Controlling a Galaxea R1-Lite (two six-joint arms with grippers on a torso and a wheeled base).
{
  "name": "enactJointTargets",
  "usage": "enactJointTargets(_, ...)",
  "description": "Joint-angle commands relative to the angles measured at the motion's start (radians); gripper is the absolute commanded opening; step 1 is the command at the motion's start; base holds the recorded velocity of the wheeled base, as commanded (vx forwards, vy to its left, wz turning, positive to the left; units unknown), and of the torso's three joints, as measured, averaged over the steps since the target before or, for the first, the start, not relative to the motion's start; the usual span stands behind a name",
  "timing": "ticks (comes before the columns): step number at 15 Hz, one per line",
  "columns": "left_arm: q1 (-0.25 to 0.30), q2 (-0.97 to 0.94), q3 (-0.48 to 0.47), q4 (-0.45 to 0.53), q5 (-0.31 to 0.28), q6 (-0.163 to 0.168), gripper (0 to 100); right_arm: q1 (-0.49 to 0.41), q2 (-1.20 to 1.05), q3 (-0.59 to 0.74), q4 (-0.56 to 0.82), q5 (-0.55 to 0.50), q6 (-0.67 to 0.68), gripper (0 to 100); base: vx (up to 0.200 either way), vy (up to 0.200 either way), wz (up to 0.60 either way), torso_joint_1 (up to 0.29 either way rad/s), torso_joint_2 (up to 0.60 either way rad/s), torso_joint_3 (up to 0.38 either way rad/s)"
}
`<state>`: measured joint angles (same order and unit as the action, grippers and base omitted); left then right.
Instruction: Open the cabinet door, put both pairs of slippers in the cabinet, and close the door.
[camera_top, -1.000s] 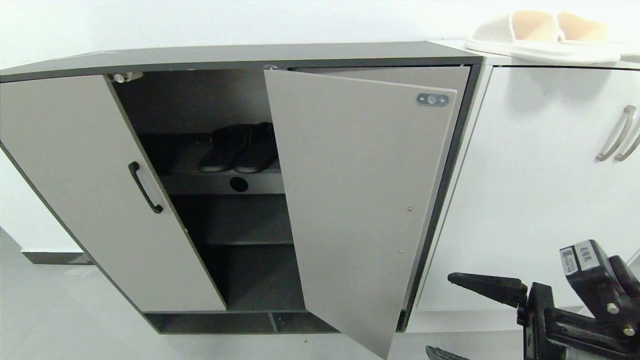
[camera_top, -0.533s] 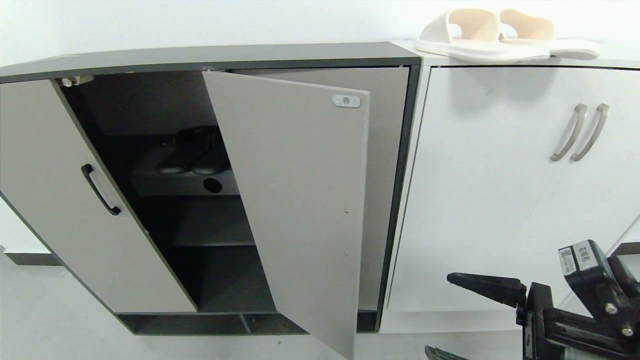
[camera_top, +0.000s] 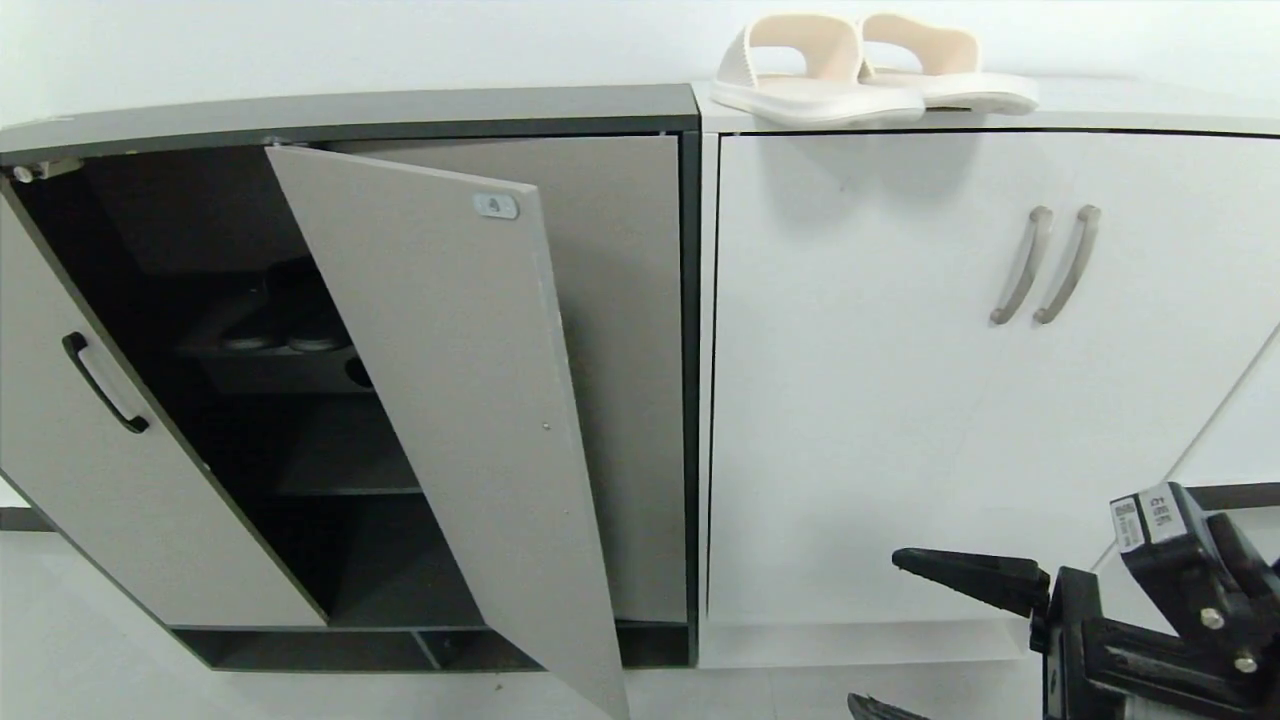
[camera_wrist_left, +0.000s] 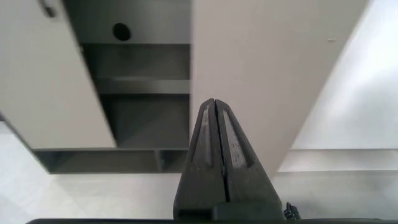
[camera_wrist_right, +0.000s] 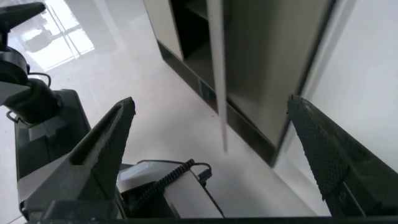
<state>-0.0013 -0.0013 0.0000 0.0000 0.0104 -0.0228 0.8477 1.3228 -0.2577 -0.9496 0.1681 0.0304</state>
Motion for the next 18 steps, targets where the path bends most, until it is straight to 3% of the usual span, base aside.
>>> enactJointTargets(1,0.000,0.001,0.000,0.000,0.000,0.000,0,0.001,0.004,0.000,0.000,0.001,0.000,100,0.000,-0.200,0.00,-0.007,0.00,0.002)
enactJointTargets(5,0.000,0.001,0.000,0.000,0.000,-0.005,0,0.001,0.018,0.018,-0.001,-0.001,0.000,100,0.000,-0.200,0.00,0.004,0.00,0.006)
enactJointTargets(13,0.000,0.001,0.000,0.000,0.000,-0.006,0,-0.001,0.036,0.024,-0.003,-0.001,-0.001,100,0.000,0.000,0.00,0.006,-0.01,-0.011)
enactJointTargets(18,0.000,0.001,0.000,0.000,0.000,-0.006,0,-0.001,0.049,0.024,-0.003,-0.001,-0.003,100,0.000,0.000,0.00,0.104,-0.33,-0.270)
